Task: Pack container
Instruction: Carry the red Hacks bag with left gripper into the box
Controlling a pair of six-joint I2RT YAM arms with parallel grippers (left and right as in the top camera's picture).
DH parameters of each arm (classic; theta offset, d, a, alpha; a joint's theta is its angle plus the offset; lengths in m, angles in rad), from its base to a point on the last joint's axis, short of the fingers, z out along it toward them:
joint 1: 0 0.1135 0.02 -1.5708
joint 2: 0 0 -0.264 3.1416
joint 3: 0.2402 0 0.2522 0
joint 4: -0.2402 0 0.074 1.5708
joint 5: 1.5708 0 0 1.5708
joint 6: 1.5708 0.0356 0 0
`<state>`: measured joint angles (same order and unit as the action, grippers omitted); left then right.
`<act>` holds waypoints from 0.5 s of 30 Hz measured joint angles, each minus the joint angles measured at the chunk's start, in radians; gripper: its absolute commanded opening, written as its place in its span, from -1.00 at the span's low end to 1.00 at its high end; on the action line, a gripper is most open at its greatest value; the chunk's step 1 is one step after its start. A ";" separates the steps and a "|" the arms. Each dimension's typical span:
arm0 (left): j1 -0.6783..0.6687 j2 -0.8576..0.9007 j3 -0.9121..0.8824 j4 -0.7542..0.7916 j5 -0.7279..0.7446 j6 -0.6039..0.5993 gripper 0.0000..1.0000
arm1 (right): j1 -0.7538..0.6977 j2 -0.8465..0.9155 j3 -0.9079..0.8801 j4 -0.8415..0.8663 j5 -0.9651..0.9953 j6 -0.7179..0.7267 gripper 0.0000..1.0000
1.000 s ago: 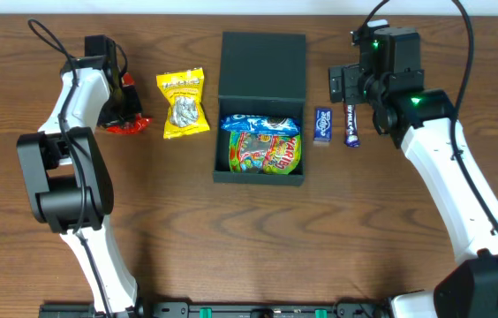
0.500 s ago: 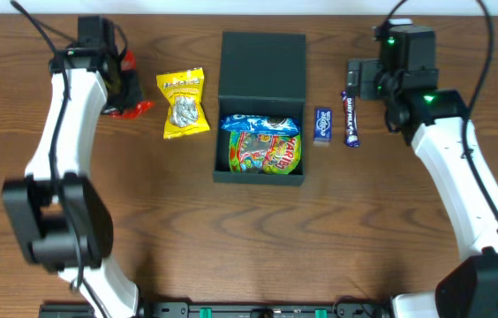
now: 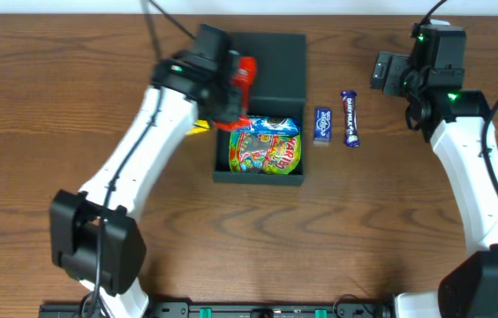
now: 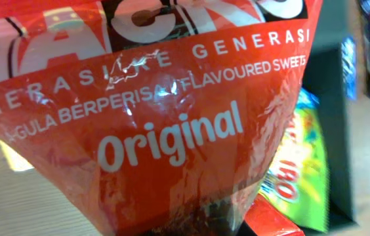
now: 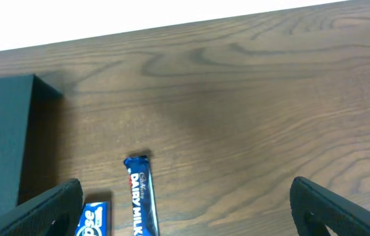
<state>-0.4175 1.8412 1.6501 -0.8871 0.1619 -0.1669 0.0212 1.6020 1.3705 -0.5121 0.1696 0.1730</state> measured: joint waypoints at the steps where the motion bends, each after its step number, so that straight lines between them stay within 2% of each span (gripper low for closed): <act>1: -0.024 0.004 0.000 0.000 0.004 -0.011 -0.88 | -0.001 0.000 0.000 0.000 0.000 0.001 0.99; 7: -0.112 0.052 0.000 -0.001 0.018 -0.095 -0.88 | -0.003 0.000 0.000 0.000 0.000 0.003 0.97; 15: -0.122 0.190 0.000 -0.052 0.072 -0.192 -0.88 | -0.003 0.000 0.000 0.000 0.001 0.003 0.98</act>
<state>-0.5396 2.0312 1.6497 -0.9394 0.2344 -0.3588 0.0177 1.6020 1.3705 -0.5121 0.1703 0.1761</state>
